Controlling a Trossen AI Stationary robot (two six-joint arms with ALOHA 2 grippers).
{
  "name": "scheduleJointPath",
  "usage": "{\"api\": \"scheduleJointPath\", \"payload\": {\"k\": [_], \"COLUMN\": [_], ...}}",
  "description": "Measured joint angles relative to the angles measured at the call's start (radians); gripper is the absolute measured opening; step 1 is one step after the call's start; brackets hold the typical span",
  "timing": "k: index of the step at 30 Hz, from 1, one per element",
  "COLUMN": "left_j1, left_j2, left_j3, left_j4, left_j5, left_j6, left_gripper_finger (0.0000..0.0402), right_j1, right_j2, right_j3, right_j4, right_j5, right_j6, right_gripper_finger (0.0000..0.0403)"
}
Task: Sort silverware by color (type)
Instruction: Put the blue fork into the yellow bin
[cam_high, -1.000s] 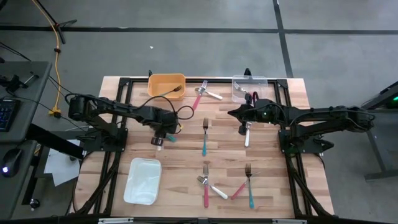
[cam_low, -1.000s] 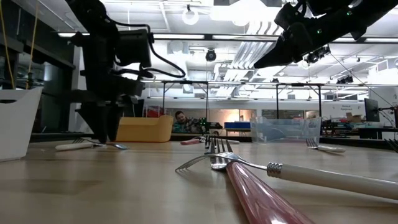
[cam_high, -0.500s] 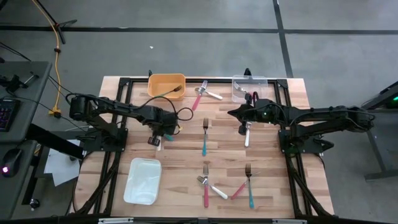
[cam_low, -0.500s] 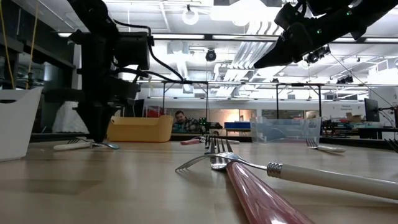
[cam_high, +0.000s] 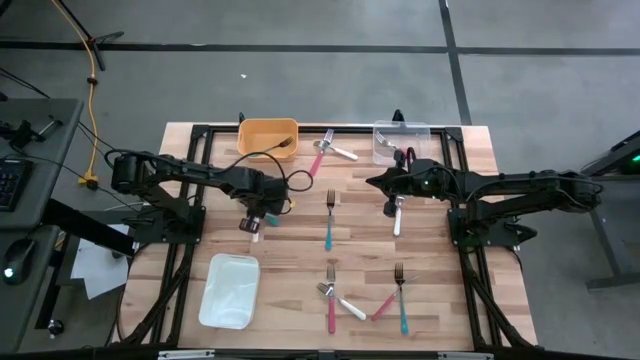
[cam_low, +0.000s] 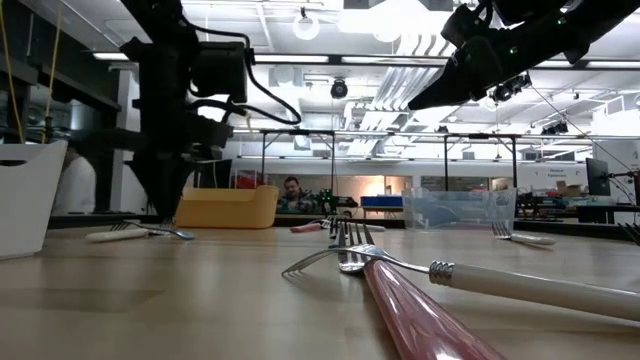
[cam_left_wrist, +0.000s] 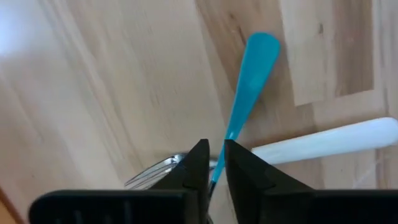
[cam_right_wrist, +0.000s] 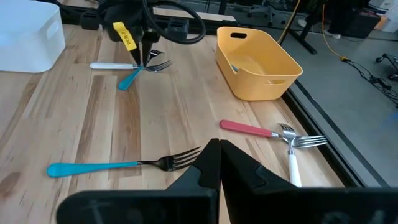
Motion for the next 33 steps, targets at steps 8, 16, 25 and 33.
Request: {"api": "scheduleJointPath", "payload": {"k": [8,16,25,33], "left_j1": [0.0,0.0,-0.001,-0.014], "left_j2": [-0.002,-0.002,0.041,0.07], "left_j3": [-0.012,-0.045,-0.04,-0.039], "left_j4": [0.005,0.051,0.102,0.096], "left_j5": [0.021,0.015,0.012,-0.01], "left_j6": [0.033,0.043,0.062,0.071], "left_gripper_finger": [0.011,0.0122,0.0122,0.0122], "right_j1": [0.0,0.0,0.0,0.0], "right_j2": [0.0,0.0,0.0,0.0], "right_j3": [0.0,0.0,0.0,0.0], "right_j4": [0.0,0.0,0.0,-0.002], "right_j5": [-0.004,-0.003,-0.003,-0.002], "right_j6": [0.0,0.0,0.0,0.0], "right_gripper_finger": [0.0,0.0,0.0,0.0]}}
